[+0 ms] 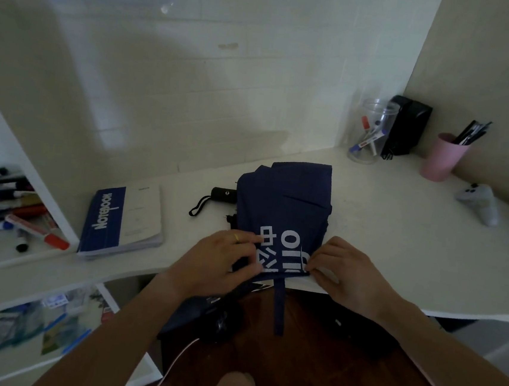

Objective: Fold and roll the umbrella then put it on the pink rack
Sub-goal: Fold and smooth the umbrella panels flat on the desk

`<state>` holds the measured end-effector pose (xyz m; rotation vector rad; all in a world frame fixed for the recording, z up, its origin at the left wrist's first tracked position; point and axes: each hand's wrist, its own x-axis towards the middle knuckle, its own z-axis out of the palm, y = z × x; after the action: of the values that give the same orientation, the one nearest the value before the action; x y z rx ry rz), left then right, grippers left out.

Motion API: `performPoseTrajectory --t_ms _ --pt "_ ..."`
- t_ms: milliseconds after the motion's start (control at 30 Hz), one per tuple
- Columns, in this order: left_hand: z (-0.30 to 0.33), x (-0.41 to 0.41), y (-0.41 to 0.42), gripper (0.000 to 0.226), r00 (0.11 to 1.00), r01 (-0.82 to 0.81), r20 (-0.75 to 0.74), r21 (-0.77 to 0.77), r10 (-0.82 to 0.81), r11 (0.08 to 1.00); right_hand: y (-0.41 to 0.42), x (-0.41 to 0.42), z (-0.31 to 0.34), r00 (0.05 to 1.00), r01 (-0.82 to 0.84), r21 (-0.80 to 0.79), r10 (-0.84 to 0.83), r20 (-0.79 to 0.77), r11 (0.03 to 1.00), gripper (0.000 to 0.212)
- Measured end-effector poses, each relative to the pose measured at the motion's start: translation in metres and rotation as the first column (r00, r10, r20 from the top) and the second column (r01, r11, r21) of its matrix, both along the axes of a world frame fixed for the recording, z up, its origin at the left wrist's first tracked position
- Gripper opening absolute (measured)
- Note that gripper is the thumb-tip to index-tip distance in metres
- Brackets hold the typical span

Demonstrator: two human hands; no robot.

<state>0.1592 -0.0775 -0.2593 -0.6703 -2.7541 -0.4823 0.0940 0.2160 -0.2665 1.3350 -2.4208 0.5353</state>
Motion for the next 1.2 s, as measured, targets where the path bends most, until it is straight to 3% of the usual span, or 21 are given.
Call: performPoseTrajectory --t_ms 100,200,267,400,467,567,667,733,833,933,1200 --pt "0.009 -0.010 0.004 0.055 0.999 -0.038 0.007 -0.091 0.038 0.995 -0.001 0.001 0.006 0.999 -0.001 0.037 -0.001 0.046 0.999 0.009" --pt "0.009 -0.019 0.000 0.046 0.998 -0.020 0.058 -0.092 0.025 0.996 -0.002 0.002 0.010 0.991 0.040 0.065 -0.048 0.122 0.997 0.015" --pt "0.006 -0.022 -0.002 0.044 0.998 0.052 0.037 -0.191 -0.045 0.980 -0.005 0.000 0.016 0.983 0.067 0.019 -0.069 0.168 0.998 0.016" --pt "0.010 -0.025 -0.001 0.051 0.994 0.109 0.051 -0.298 -0.099 0.948 -0.029 -0.013 0.028 0.995 0.092 -0.105 -0.087 0.055 0.990 0.019" --pt "0.011 -0.024 -0.002 0.052 0.994 0.105 0.069 -0.299 -0.088 0.948 -0.039 -0.020 0.022 0.993 0.090 0.043 -0.093 0.071 0.995 0.039" --pt "0.013 -0.021 -0.005 0.046 0.988 0.088 0.143 -0.226 -0.056 0.970 -0.041 -0.027 0.002 0.974 0.096 0.391 -0.167 0.152 0.916 0.067" --pt "0.021 -0.026 -0.001 0.042 0.945 -0.015 0.326 0.005 0.012 1.000 -0.037 -0.031 -0.004 0.956 0.061 0.458 -0.184 0.229 0.887 0.081" --pt "0.025 -0.036 0.003 0.044 0.956 -0.088 0.287 0.097 0.057 0.991 -0.037 -0.035 -0.002 0.954 0.042 0.460 -0.172 0.245 0.887 0.088" --pt "0.014 -0.051 0.007 0.038 0.999 0.011 -0.051 -0.108 -0.017 0.994 -0.038 -0.038 0.001 0.974 0.057 0.496 -0.158 0.165 0.867 0.085" --pt "-0.008 -0.052 0.007 0.059 0.996 0.080 0.052 -0.313 -0.067 0.946 -0.034 -0.038 0.003 0.974 0.102 0.507 -0.189 0.124 0.856 0.085" --pt "-0.017 -0.054 -0.018 0.071 0.978 -0.051 0.165 -0.390 0.125 0.919 -0.025 -0.055 0.005 0.950 0.160 0.527 -0.276 0.149 0.835 0.088"
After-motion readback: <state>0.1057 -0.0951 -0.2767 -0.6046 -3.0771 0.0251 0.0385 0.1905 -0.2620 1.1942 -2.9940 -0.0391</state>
